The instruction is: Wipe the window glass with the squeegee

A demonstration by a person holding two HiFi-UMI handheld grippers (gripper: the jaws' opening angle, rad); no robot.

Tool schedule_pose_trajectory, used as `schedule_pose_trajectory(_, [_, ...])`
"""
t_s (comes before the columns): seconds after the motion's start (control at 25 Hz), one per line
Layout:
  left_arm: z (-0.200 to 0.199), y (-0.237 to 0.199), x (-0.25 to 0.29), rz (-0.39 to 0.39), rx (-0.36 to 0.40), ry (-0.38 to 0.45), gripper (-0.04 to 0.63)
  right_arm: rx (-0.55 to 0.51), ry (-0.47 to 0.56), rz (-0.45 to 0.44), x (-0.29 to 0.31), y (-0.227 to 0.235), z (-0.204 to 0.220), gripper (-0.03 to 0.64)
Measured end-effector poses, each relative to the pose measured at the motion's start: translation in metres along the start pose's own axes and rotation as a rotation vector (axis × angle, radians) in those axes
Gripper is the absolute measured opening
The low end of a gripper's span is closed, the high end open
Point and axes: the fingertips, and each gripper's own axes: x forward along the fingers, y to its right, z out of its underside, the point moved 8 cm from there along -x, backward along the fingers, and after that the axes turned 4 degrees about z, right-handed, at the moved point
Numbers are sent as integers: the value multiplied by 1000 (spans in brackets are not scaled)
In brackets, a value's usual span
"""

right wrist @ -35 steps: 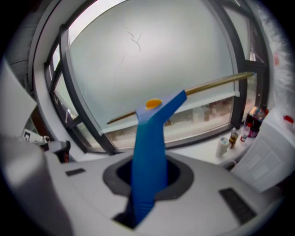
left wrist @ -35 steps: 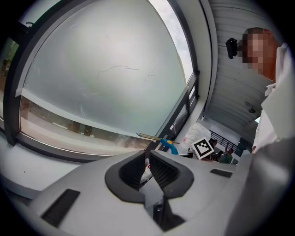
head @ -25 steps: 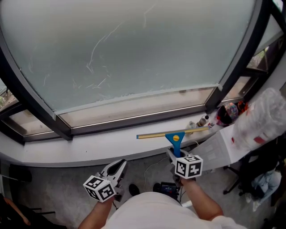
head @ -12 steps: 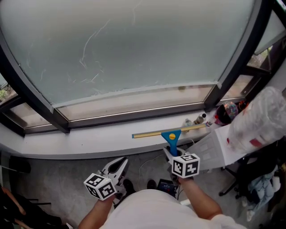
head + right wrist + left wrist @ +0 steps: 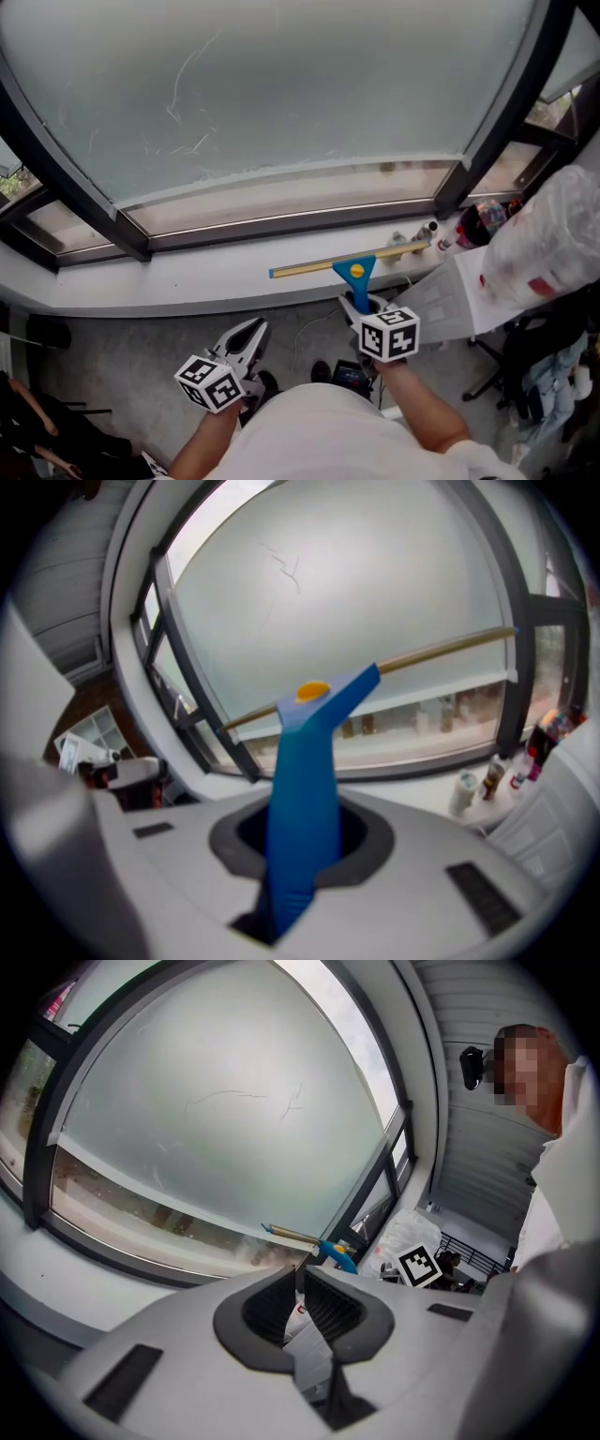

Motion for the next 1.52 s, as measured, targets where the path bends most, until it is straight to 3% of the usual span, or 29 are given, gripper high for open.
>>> schedule_pose_trajectory(0.68, [-25, -34, -42, 66, 28, -42, 52, 35, 22, 52, 12, -59, 12, 74])
schedule_pose_trajectory(1.52, [-35, -35, -51, 92, 32, -32, 52, -44, 57, 68, 5, -75, -11, 74])
